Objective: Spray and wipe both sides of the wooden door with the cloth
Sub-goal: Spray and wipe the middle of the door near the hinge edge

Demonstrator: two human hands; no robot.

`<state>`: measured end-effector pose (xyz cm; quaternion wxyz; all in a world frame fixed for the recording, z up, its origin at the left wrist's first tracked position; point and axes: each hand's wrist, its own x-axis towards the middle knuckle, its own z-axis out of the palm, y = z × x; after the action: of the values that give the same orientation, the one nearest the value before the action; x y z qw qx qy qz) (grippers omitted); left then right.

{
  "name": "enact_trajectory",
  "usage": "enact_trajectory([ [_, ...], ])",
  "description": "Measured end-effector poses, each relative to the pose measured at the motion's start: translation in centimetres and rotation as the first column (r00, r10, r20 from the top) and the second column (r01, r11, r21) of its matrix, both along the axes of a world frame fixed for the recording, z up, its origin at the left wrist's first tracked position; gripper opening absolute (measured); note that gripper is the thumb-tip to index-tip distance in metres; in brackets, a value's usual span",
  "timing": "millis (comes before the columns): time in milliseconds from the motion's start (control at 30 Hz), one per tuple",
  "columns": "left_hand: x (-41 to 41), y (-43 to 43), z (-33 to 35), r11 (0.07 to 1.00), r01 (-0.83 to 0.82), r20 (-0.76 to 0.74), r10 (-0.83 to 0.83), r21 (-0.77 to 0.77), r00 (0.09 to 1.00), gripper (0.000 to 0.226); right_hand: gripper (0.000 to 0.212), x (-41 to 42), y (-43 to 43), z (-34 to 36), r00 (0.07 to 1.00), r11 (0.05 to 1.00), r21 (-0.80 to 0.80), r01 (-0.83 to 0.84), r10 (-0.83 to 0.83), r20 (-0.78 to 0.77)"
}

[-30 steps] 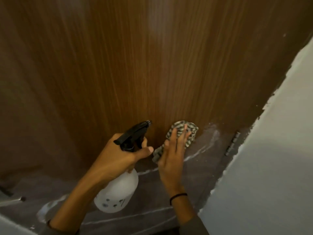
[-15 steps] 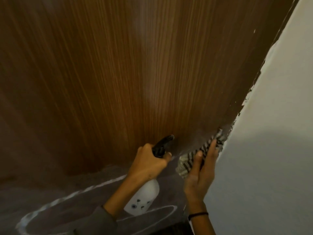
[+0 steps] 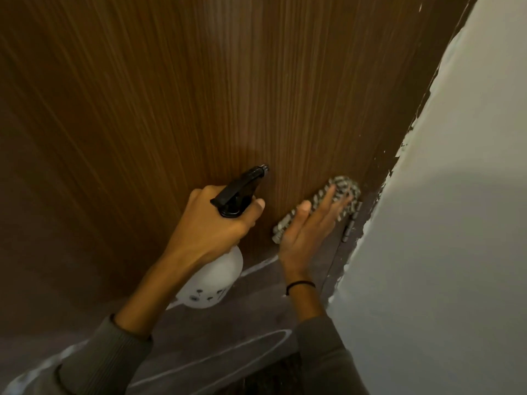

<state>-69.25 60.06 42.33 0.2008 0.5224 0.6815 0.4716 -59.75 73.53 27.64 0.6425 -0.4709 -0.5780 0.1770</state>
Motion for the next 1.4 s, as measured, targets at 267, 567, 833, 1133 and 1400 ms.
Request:
enact_trajectory([
  [267,-0.2,-0.2,0.3,0.999,0.016,0.043,-0.014,-0.036,0.999,0.02,0.086,1.0,-2.8,-6.1,0.984,0.919,-0.379,-0.108,0.045,-0.172],
  [567,-0.2,-0.2,0.2,0.999,0.023,0.068,-0.02,-0.044,0.998,0.019,0.057,3.8,-0.5,2.0,0.988,0.981,-0.122,-0.15,0.146,-0.042],
  [833,-0.1,-0.1,0.3,0.999,0.024,0.087,-0.02,-0.047,0.996,0.017,0.055,5.4,0.8,-2.1,0.986,0.993,-0.06,-0.1,0.107,0.127],
  [1133,0.1,-0.2,0.5,0.998,0.038,0.143,-0.031,-0.046,0.989,0.014,0.052,8.1,-1.2,-8.2,0.957,0.959,-0.164,-0.233,0.256,0.135],
  [1400,0.1,-0.4,0.5,0.998,0.047,0.124,-0.04,-0.052,0.991,0.016,0.053,9.3,-1.4,0.0,0.999,0.999,-0.008,-0.033,0.034,0.04],
])
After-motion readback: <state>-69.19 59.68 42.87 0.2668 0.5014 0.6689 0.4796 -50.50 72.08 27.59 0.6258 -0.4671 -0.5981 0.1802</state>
